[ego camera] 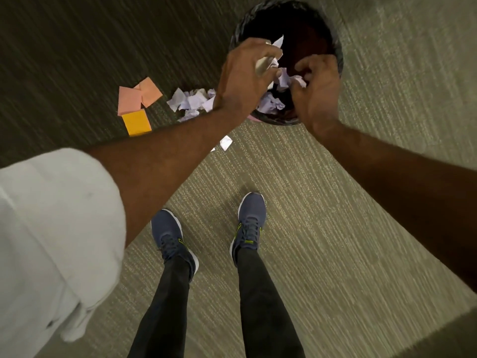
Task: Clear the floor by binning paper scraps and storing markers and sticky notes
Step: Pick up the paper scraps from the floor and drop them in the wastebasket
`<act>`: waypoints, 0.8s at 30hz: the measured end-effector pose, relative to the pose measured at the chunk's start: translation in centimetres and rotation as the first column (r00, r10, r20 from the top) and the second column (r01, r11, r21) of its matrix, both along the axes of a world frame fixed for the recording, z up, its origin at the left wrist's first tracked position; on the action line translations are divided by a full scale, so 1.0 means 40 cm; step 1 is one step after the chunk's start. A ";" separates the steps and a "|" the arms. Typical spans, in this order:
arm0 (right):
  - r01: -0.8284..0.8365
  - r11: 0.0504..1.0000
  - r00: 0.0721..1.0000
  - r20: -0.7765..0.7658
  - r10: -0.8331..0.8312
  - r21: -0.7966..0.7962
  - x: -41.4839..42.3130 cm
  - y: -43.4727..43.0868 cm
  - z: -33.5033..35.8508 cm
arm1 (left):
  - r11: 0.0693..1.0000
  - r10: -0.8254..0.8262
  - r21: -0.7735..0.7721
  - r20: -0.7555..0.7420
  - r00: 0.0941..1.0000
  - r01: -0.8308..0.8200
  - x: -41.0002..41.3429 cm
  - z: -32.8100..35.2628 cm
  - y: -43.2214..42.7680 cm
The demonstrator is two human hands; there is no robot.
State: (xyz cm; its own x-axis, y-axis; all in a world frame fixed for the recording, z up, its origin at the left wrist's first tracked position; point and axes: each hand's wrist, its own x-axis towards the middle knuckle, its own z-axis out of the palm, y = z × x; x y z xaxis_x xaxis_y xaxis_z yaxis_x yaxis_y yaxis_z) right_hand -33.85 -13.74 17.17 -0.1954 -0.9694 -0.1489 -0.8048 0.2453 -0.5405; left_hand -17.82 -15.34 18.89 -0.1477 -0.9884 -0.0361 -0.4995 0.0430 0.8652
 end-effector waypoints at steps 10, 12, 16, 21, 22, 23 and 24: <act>-0.002 1.000 1.000 0.010 0.002 -0.029 -0.029 -0.003 0.026 | 0.982 -0.109 0.158 0.022 0.994 0.105 -0.015 -0.010 -0.068; 0.000 1.000 1.000 0.026 0.001 -0.028 -0.025 -0.001 0.033 | 0.982 -0.124 0.149 0.052 0.991 0.115 0.002 -0.002 -0.075; -0.035 0.999 0.996 0.085 0.037 -0.018 0.002 0.017 0.058 | 0.995 -0.049 0.095 0.119 0.992 0.038 0.071 0.014 -0.073; -0.269 0.963 0.959 0.091 0.268 -0.007 0.077 0.082 0.077 | 0.969 0.161 0.156 0.180 0.970 -0.190 0.206 -0.004 -0.015; -0.318 0.948 0.944 0.094 0.316 0.009 0.096 0.098 0.071 | 0.959 0.196 0.168 0.194 0.961 -0.229 0.231 -0.015 0.001; -0.363 0.931 0.928 0.096 0.359 0.029 0.113 0.116 0.062 | 0.948 0.221 0.182 0.209 0.953 -0.260 0.254 -0.029 0.021; -0.406 0.912 0.912 0.097 0.400 0.053 0.129 0.137 0.049 | 0.938 0.233 0.203 0.227 0.946 -0.280 0.276 -0.044 0.042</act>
